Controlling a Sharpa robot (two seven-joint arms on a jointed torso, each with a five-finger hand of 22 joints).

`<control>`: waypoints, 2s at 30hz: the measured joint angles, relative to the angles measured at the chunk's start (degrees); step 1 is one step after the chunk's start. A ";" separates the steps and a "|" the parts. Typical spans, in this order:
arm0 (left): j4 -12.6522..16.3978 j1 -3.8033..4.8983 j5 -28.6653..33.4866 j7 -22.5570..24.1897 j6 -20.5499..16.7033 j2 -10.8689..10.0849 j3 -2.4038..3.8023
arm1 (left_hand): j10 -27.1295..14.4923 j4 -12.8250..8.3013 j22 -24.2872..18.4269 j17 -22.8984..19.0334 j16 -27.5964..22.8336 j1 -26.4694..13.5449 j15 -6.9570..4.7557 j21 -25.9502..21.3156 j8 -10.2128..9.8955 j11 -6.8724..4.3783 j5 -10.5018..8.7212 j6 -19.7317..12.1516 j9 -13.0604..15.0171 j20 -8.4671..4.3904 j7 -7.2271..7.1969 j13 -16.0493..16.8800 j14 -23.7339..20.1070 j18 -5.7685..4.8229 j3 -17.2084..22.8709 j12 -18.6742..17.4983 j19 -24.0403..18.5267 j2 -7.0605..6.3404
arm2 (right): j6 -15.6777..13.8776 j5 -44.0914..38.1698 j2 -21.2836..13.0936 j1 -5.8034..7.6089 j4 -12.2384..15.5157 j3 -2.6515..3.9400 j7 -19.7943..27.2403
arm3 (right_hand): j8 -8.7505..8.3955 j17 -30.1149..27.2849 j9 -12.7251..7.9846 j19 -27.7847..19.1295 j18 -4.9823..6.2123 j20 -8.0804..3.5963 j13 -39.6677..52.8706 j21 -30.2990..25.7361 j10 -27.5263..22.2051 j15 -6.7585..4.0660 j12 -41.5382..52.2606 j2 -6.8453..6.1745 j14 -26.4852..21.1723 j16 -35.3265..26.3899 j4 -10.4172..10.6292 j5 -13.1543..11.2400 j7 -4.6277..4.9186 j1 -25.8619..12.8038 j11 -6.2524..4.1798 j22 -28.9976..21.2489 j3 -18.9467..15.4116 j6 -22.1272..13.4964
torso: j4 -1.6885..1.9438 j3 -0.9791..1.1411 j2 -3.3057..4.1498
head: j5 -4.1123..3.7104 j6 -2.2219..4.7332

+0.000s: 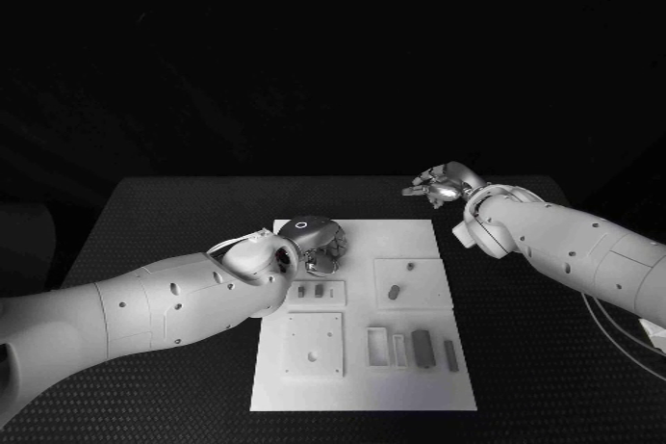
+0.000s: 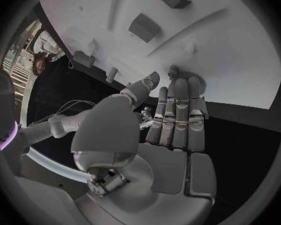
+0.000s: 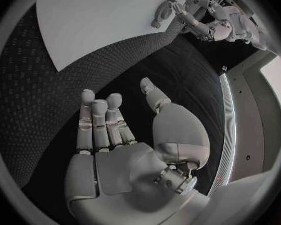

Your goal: Assemble the parts on the task board

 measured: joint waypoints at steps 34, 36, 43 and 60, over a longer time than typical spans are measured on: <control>-0.01 -0.75 -3.80 -2.61 3.55 0.45 -0.08 | 3.40 0.02 7.70 8.85 8.69 2.12 -1.62 4.95 -0.42 -1.16 0.00 1.99 -1.91 -1.42 0.06 0.80 2.85 1.39 0.31 -2.88 4.91 1.08 | 0.09 0.03 -0.01 0.00 0.18 0.00 0.03 | 0.00 0.00 -0.04 0.00 0.00 0.00 -0.06 0.00 -0.01 0.08 0.00 0.00 -0.04 0.00 0.00 0.00 0.01 0.00 0.00 0.04 0.00 -0.01 | 0.07 0.00 -0.13 | -0.46 -0.57; 0.08 -0.82 -3.80 -2.57 3.83 0.38 -0.10 | 3.97 -0.12 7.70 9.13 9.29 2.12 -1.84 5.51 -0.42 -1.27 0.00 2.28 -2.06 -1.54 0.01 0.95 3.10 1.40 0.45 -2.88 5.64 1.08 | 0.09 0.03 0.00 0.00 0.17 0.00 0.03 | 0.00 -0.05 -0.04 0.00 0.00 0.00 -0.11 0.00 -0.01 0.10 0.00 0.00 -0.05 0.00 0.00 0.00 0.02 0.00 0.00 0.04 0.00 -0.02 | 0.07 0.00 -0.13 | -0.49 -0.59; 0.50 -0.77 -3.82 -2.47 4.13 0.12 -0.05 | 4.83 -0.11 7.83 9.84 10.44 2.42 -2.22 5.99 -0.42 -1.57 0.00 2.70 -2.26 -2.03 -0.25 1.31 3.64 1.40 0.76 -2.88 6.14 1.38 | 0.11 0.03 0.02 0.00 0.16 0.00 0.04 | 0.00 -0.05 -0.04 0.00 0.00 0.00 -0.11 0.00 -0.01 -0.17 0.00 0.00 -0.03 0.00 0.00 0.00 0.07 0.00 0.00 0.04 0.00 -0.08 | 0.08 0.00 -0.13 | -0.57 -0.64; -0.80 -0.77 -3.83 -2.39 4.73 0.90 -0.18 | 5.15 0.62 7.81 10.47 11.37 0.91 -2.44 6.65 -0.79 -1.54 0.00 2.49 -2.94 -2.23 0.33 1.92 3.87 1.39 0.02 -3.39 6.35 0.38 | 0.13 0.04 0.07 -0.05 0.14 0.00 0.06 | 0.00 -0.05 -0.03 0.00 0.00 0.00 -0.17 0.00 -0.01 -0.16 -0.01 0.00 -0.04 0.00 0.00 0.00 0.08 0.00 0.00 0.03 0.00 -0.08 | 0.08 0.01 -0.14 | -0.64 -0.79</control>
